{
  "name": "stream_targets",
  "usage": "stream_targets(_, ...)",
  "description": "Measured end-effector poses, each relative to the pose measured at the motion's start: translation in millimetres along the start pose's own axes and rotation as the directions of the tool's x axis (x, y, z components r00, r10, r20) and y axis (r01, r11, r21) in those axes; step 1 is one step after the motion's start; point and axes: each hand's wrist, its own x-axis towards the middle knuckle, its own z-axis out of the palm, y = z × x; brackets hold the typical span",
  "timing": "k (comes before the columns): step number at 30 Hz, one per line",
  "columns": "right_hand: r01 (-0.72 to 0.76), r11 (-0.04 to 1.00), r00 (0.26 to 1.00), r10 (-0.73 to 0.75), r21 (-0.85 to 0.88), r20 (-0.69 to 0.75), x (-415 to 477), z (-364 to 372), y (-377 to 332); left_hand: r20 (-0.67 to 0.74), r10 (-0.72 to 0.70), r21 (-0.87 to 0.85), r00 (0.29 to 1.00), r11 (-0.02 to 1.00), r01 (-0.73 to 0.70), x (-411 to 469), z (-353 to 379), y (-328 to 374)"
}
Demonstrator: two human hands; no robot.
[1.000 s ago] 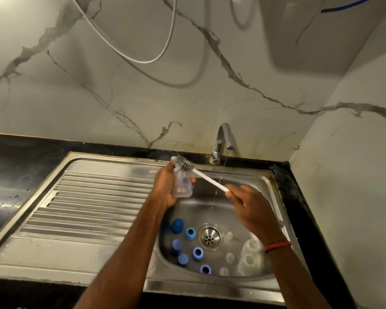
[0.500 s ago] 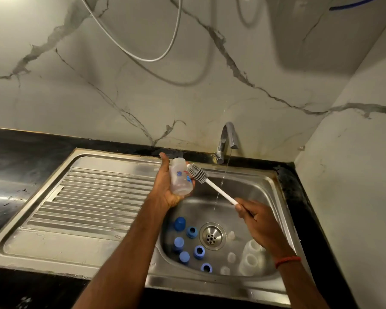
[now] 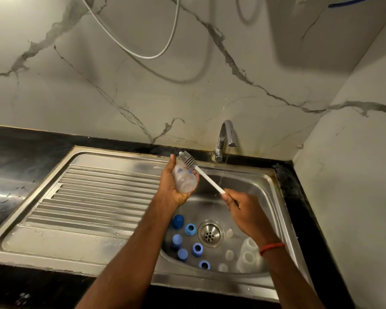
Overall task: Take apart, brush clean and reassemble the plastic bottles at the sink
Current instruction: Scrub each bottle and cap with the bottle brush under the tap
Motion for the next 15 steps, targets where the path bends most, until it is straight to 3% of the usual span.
stream_targets(5,-0.026,0.997,1.0,0.026,0.072,-0.009,-18,3,-2,-0.134,0.071,-0.08,0.988,0.993,-0.082,5,1,12)
stream_targets(8,-0.053,0.998,0.998,0.053,0.018,-0.02,-32,2,6,-0.206,0.113,-0.141,0.972,0.979,-0.144,10,-7,14)
stream_targets(12,-0.019,1.0,0.998,0.018,-0.009,-0.064,-27,16,-5,-0.235,0.088,-0.157,0.968,0.979,-0.128,15,-10,-6)
stream_targets(15,0.03,0.999,0.999,-0.03,-0.021,-0.012,-20,24,-15,-0.209,0.106,-0.206,0.972,0.967,-0.15,15,-8,-14)
